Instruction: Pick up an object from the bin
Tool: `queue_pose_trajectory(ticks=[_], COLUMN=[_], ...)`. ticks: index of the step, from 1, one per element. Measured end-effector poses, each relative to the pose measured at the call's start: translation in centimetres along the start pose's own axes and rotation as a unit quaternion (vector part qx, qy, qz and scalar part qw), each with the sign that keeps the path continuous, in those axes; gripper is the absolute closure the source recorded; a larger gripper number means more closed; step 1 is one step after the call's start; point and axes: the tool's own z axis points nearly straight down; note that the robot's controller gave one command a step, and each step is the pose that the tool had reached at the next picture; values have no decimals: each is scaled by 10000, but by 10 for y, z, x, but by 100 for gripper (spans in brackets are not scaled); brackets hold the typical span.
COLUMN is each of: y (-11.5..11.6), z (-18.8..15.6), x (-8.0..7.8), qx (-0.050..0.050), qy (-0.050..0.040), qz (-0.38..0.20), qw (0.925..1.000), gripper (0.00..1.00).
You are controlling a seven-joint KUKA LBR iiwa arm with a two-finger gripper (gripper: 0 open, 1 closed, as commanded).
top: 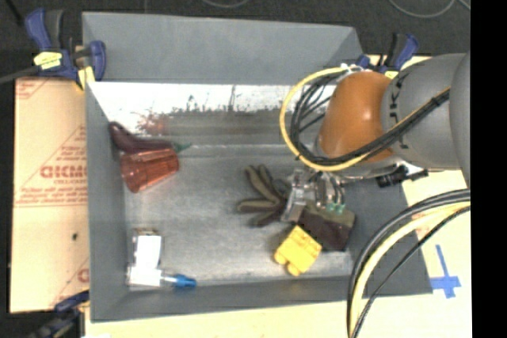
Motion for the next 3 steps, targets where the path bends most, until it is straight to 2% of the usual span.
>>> queue_pose_trajectory(ticks=[3], y=[0], z=[-34], x=[-2], qx=[-5], qy=[-35], qz=[-6], qw=[10000], gripper=[100])
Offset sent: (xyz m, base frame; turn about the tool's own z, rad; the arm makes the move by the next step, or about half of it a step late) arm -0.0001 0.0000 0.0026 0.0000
